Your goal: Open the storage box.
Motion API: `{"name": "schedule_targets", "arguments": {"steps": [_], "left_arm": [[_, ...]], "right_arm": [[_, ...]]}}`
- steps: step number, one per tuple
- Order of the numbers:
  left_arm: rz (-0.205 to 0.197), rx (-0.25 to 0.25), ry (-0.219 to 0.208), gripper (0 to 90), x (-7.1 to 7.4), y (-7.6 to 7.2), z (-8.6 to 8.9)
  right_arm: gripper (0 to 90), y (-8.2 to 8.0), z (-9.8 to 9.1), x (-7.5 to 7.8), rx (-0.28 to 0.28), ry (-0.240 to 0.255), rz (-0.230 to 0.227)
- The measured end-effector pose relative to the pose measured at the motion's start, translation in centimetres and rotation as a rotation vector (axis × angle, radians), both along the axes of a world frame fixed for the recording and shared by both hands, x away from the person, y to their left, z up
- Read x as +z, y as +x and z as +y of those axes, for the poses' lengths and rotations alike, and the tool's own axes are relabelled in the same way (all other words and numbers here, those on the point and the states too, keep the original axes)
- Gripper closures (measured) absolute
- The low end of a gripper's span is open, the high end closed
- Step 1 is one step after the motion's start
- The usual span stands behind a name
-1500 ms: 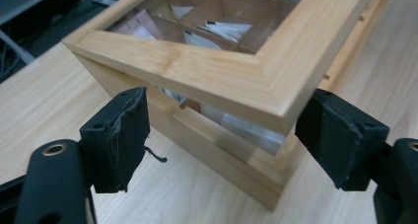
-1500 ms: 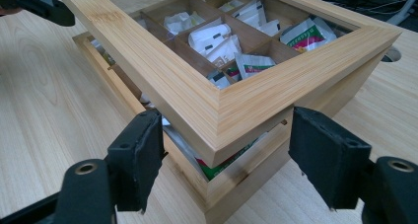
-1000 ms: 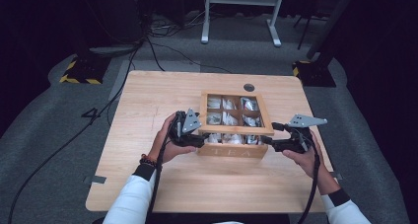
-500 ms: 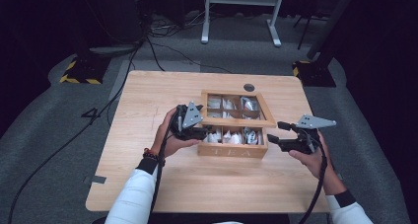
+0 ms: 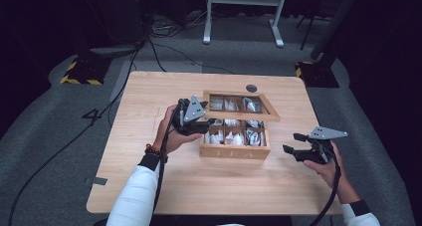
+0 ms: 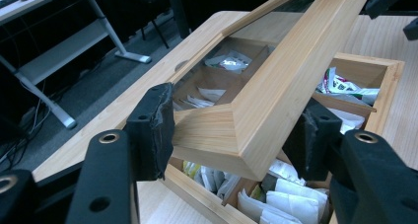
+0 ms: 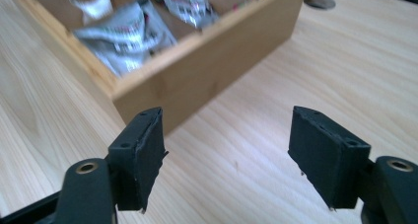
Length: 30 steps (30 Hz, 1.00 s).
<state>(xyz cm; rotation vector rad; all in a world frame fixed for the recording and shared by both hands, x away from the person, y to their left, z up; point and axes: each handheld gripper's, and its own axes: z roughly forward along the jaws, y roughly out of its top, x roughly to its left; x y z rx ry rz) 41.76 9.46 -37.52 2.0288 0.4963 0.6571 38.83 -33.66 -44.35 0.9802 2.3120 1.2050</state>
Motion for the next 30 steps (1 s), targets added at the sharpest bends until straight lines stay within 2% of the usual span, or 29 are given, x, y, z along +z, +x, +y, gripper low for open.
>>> {"name": "schedule_targets", "arguments": {"steps": [2,8,13,19,23,26,30], "left_arm": [[-0.004,-0.008,0.010,44.1,0.2,0.1,0.0],[0.001,-0.018,-0.009,45.7,0.8,0.7,0.2],[0.006,-0.015,-0.032,45.9,1.5,1.3,0.2],[0.014,-0.007,-0.072,45.9,2.4,2.3,0.4],[0.022,0.000,-0.097,45.8,3.0,3.0,0.4],[0.028,0.006,-0.118,45.7,3.5,3.6,0.4],[0.032,0.015,-0.139,45.7,4.0,4.3,0.4]], "right_arm": [[30.1,-0.1,-0.3,-0.7,0.006,-0.018,0.004],[30.2,-0.6,-0.8,-2.7,0.014,-0.065,0.040],[30.3,-0.8,-1.4,-3.4,0.002,-0.032,0.055],[30.3,-0.7,-1.4,-4.2,-0.002,-0.056,0.065],[30.1,-0.8,-1.3,-4.5,0.003,-0.048,0.069],[29.7,-0.8,-1.1,-4.9,0.019,-0.061,0.070],[29.1,-0.8,-1.1,-5.2,0.025,-0.048,0.083]]}}
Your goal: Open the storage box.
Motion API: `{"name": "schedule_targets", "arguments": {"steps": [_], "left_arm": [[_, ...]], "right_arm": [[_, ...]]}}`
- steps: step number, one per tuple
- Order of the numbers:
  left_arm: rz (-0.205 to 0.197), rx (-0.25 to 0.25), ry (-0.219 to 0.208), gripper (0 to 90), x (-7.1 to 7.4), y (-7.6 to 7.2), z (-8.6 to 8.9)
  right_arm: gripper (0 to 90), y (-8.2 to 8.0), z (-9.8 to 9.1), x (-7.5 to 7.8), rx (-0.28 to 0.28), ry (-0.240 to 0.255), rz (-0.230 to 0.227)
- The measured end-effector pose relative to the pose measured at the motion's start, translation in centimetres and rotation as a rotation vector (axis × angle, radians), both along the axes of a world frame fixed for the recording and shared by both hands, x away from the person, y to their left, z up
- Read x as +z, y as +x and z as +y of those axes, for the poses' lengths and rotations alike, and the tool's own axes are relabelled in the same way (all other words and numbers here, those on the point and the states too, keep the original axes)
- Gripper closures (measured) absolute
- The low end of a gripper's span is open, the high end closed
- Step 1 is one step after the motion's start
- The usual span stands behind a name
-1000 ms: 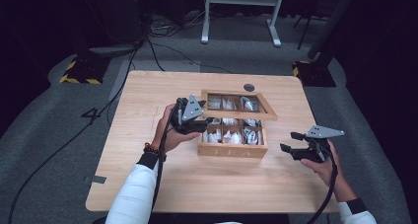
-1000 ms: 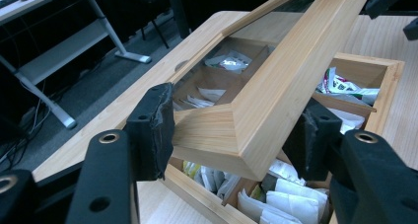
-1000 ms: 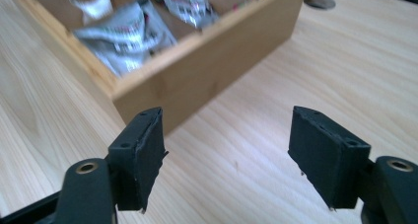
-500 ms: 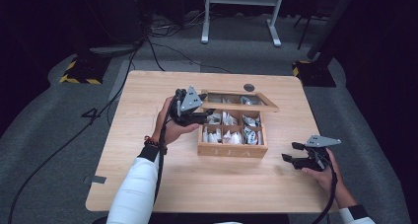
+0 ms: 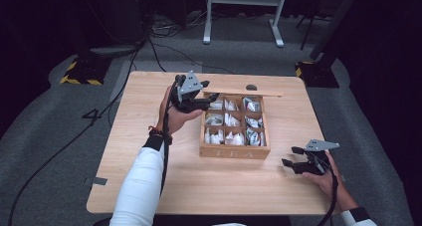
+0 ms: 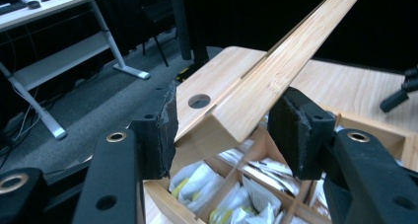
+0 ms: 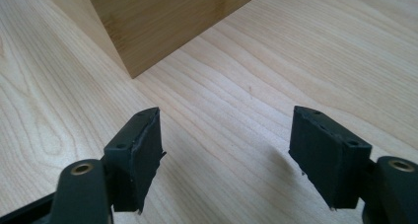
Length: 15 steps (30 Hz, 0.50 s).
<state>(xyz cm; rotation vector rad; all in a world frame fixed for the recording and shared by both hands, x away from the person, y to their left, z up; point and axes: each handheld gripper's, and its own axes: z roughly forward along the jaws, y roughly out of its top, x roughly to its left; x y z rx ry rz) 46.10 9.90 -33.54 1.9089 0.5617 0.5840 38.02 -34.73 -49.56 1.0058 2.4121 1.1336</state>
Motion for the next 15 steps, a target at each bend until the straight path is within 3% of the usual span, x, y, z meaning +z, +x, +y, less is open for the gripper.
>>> {"name": "schedule_targets", "arguments": {"steps": [15], "left_arm": [[0.004,0.061,-0.059,50.2,1.2,2.6,-0.2]], "right_arm": [[29.1,0.1,0.5,-0.7,0.002,-0.022,-0.002]]}}
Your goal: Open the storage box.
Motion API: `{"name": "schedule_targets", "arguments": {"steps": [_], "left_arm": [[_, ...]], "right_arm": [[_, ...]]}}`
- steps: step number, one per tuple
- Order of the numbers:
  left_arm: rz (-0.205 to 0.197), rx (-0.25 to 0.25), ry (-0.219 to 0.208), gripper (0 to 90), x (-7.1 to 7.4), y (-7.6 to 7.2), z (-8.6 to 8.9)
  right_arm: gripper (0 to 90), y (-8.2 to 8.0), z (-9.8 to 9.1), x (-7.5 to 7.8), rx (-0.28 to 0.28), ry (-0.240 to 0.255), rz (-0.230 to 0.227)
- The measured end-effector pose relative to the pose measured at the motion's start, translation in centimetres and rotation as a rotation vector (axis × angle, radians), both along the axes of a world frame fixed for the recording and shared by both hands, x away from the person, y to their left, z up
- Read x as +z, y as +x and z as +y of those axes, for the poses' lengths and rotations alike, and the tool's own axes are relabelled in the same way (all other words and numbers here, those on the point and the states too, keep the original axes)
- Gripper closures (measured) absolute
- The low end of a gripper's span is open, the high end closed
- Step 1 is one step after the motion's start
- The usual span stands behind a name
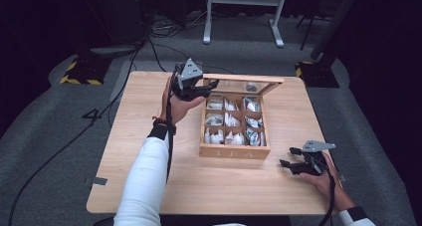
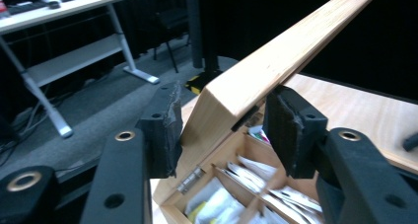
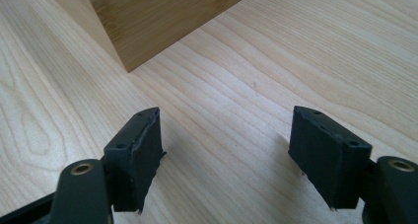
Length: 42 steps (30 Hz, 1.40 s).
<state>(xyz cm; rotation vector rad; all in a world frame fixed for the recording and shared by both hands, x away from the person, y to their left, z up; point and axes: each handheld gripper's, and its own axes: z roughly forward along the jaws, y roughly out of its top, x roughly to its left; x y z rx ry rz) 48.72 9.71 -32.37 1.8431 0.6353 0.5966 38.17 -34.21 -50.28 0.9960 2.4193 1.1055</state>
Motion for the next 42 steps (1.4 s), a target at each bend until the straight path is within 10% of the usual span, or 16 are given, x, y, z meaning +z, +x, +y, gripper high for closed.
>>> {"name": "schedule_targets", "arguments": {"steps": [27,42], "left_arm": [[0.036,0.098,-0.109,59.1,1.3,4.8,0.3],[0.042,0.144,-0.100,62.1,1.5,6.8,0.1]], "right_arm": [[27.6,0.1,0.5,-0.1,-0.002,-0.011,-0.005],[27.4,0.2,0.5,-0.1,-0.001,-0.011,-0.006]]}}
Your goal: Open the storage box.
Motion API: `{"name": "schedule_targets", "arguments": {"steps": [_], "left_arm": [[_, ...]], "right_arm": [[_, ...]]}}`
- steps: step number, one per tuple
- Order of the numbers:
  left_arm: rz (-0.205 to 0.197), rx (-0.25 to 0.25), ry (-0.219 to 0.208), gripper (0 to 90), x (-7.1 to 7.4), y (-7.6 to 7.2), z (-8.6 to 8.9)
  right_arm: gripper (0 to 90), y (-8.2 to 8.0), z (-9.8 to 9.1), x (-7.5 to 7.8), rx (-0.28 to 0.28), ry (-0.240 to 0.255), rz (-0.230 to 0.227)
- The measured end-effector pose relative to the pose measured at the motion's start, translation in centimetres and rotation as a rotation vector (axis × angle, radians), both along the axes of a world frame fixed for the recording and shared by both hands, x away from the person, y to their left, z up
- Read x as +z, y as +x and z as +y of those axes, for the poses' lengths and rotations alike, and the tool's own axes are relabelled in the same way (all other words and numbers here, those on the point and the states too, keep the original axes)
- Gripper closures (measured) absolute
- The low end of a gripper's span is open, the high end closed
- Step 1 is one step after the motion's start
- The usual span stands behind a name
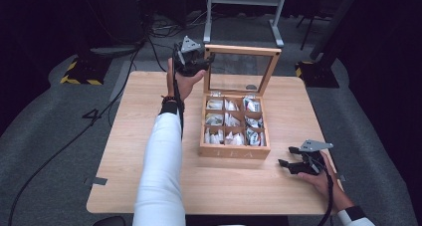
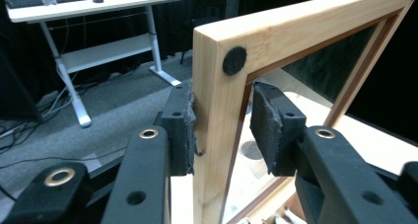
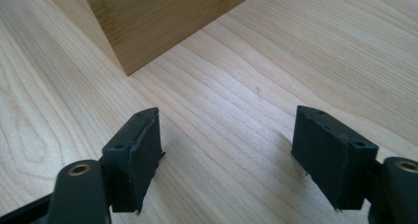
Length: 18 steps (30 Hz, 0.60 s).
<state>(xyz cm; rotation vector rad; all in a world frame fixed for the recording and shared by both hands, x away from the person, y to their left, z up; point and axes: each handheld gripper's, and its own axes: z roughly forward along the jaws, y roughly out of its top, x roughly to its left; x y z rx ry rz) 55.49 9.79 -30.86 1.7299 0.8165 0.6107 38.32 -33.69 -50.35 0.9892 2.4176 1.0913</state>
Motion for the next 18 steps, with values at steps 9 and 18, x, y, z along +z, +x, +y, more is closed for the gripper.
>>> {"name": "schedule_targets", "arguments": {"steps": [9,18], "left_arm": [[0.020,0.027,-0.011,64.2,-0.1,1.9,-0.1],[0.034,0.051,-0.002,64.8,-0.2,3.1,-0.3]], "right_arm": [[27.2,0.0,0.0,0.0,-0.001,0.007,0.003],[27.1,0.1,0.0,0.0,0.001,0.008,0.005]]}}
